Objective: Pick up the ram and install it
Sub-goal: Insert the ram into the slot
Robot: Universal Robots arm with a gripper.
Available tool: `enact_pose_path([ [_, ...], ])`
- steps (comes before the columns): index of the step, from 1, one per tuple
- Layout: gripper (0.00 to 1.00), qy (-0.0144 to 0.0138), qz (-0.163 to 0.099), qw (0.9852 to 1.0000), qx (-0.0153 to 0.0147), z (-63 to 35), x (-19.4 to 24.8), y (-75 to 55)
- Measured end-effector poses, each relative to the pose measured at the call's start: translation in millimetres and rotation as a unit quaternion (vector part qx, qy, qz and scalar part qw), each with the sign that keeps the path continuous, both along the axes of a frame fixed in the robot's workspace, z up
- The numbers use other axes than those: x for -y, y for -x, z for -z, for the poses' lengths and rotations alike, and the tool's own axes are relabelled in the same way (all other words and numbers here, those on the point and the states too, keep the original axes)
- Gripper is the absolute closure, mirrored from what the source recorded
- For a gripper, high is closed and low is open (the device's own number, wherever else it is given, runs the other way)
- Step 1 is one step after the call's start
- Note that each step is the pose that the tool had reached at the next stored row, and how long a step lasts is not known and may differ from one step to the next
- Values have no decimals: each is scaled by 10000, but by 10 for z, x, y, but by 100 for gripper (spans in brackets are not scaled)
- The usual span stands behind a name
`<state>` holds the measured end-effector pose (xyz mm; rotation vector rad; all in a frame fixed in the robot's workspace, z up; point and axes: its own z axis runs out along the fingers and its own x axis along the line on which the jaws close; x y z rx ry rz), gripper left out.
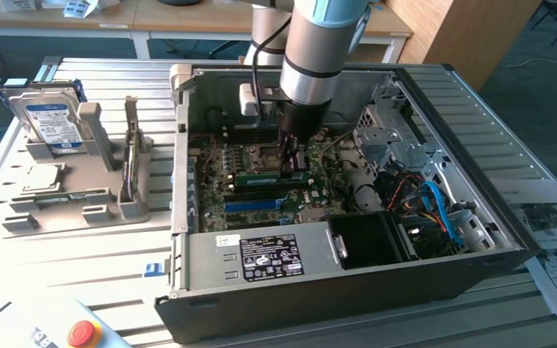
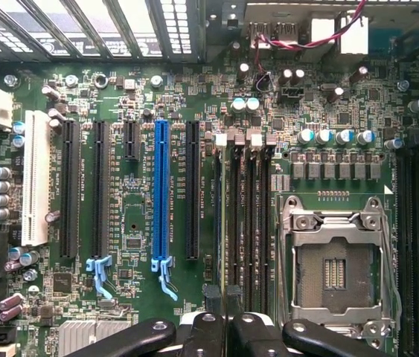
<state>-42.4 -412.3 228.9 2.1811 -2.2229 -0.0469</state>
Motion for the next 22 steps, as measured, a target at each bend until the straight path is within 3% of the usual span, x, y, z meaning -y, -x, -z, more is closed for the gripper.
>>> enact_pose_path([
  [22,88,0,0,10000,1,14,0,0],
])
